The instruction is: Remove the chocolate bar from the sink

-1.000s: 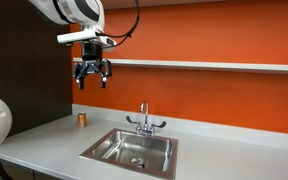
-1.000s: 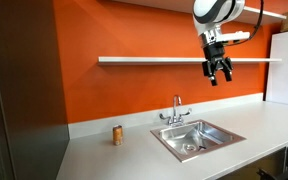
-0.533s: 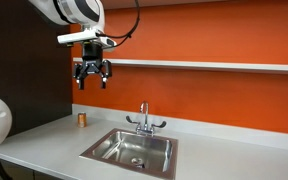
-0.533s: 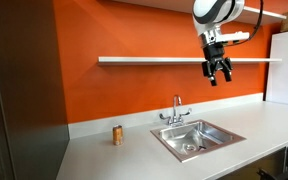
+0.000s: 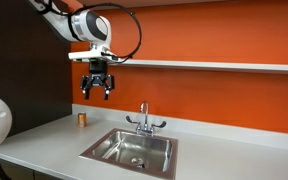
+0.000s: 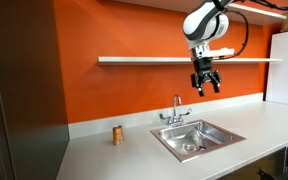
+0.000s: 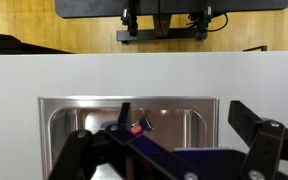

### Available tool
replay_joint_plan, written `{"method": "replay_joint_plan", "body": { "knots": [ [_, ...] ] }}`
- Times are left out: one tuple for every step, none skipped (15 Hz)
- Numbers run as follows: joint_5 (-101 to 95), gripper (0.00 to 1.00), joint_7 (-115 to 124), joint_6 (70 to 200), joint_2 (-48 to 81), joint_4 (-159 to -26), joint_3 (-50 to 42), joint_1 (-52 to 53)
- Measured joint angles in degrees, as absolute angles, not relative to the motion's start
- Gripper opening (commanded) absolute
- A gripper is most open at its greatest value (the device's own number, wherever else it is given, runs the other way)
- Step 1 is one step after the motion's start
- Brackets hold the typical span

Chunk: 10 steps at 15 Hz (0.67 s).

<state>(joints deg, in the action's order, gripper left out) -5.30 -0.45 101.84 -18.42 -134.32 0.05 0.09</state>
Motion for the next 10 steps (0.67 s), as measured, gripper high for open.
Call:
{"method": "replay_joint_plan", "body": {
  "knots": [
    [-4.86, 1.00, 0.04, 102.85, -16.58, -133.64, 0.05, 0.09],
    [-4.47, 1.00, 0.42, 103.76, -14.82, -132.97, 0.04, 0.08],
    [-4.23, 1.00, 0.89, 104.62, -13.22, -132.39, 0.04, 0.08],
    [-4.03, 1.00, 1.30, 105.63, -11.73, -131.92, 0.01, 0.08],
    [-3.91, 1.00, 1.63, 106.54, -10.33, -131.50, -0.03, 0.08],
    [-3.85, 1.00, 1.92, 107.73, -9.02, -131.20, -0.08, 0.08],
    [-3.84, 1.00, 2.15, 108.92, -7.86, -131.03, -0.14, 0.07],
    [-3.84, 1.00, 2.36, 110.28, -6.81, -130.97, -0.23, 0.06],
    [-3.84, 1.00, 2.44, 111.91, -5.76, -130.96, -0.37, 0.06],
    [-3.84, 1.00, 2.44, 113.56, -4.83, -130.97, -0.52, 0.05]
  ]
}}
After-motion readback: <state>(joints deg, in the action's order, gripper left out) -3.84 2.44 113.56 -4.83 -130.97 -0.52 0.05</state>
